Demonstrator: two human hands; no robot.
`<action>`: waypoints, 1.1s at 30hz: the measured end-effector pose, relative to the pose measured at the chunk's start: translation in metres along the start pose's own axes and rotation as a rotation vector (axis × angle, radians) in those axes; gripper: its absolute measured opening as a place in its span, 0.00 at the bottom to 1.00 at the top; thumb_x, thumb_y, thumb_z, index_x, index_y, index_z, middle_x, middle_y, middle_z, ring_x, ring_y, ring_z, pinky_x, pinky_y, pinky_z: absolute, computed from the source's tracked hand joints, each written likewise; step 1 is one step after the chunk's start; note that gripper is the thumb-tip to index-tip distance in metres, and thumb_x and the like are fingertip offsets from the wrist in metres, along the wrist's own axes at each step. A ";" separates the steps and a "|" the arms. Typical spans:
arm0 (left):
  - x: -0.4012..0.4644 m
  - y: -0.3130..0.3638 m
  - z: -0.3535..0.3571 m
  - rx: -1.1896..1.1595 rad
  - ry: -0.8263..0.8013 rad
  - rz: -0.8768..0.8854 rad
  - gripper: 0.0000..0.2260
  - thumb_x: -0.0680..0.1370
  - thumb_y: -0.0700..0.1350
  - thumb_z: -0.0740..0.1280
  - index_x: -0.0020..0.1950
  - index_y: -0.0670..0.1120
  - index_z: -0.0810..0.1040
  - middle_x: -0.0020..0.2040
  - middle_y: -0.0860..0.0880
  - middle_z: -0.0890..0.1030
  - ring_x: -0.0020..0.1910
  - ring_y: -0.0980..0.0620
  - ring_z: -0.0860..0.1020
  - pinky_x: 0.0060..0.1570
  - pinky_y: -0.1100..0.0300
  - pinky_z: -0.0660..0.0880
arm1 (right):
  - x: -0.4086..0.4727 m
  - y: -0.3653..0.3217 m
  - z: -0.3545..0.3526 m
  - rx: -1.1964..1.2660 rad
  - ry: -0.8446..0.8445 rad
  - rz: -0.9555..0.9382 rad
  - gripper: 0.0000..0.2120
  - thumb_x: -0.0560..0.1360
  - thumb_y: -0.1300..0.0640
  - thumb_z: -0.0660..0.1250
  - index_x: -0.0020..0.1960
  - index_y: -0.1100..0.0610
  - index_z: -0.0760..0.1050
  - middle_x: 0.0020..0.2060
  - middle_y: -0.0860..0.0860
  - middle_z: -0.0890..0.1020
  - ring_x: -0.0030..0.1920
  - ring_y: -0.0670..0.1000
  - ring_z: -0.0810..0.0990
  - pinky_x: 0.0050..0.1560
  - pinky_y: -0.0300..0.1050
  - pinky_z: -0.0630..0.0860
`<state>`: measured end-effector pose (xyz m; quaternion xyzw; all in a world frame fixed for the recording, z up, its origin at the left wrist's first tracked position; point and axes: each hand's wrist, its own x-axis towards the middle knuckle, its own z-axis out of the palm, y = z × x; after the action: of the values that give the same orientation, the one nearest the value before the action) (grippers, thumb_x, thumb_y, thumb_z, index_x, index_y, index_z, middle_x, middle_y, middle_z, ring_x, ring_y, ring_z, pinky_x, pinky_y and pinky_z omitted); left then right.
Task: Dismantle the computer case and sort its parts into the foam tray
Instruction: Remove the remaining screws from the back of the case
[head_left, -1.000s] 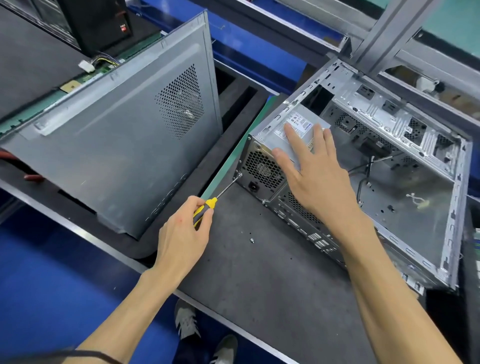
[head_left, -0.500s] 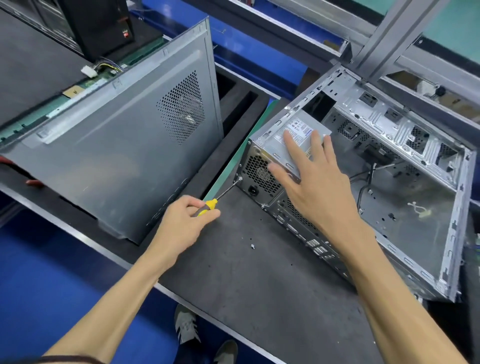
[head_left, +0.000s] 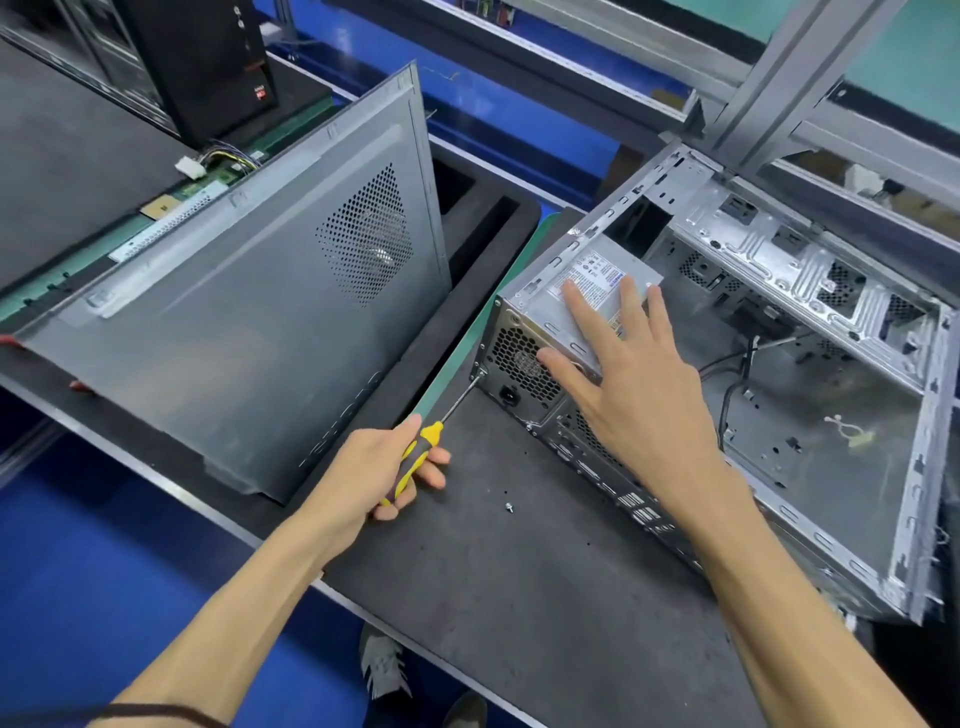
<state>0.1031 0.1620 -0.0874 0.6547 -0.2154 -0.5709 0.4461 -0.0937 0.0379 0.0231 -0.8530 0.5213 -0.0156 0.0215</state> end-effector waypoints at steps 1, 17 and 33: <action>0.000 0.004 0.002 -0.009 -0.017 -0.045 0.21 0.82 0.59 0.61 0.46 0.44 0.85 0.33 0.46 0.80 0.24 0.52 0.65 0.23 0.66 0.55 | -0.001 -0.001 -0.002 0.037 0.022 0.011 0.33 0.79 0.31 0.49 0.81 0.40 0.54 0.82 0.56 0.54 0.82 0.58 0.46 0.61 0.63 0.77; -0.009 -0.013 -0.010 -0.025 0.046 0.125 0.07 0.80 0.48 0.69 0.46 0.49 0.85 0.37 0.42 0.83 0.23 0.52 0.65 0.22 0.67 0.56 | -0.011 -0.093 0.089 1.677 -0.394 0.636 0.12 0.83 0.56 0.61 0.59 0.61 0.79 0.48 0.58 0.86 0.32 0.50 0.84 0.23 0.39 0.71; -0.006 -0.014 -0.001 0.027 0.189 0.138 0.09 0.75 0.47 0.75 0.48 0.45 0.79 0.37 0.46 0.81 0.22 0.53 0.66 0.20 0.65 0.59 | 0.000 -0.095 0.112 1.855 -0.190 0.731 0.07 0.81 0.63 0.65 0.49 0.63 0.81 0.35 0.52 0.84 0.28 0.45 0.76 0.26 0.37 0.71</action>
<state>0.0993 0.1742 -0.0960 0.6953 -0.2247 -0.4713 0.4939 -0.0043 0.0834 -0.0836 -0.2842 0.5294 -0.3404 0.7233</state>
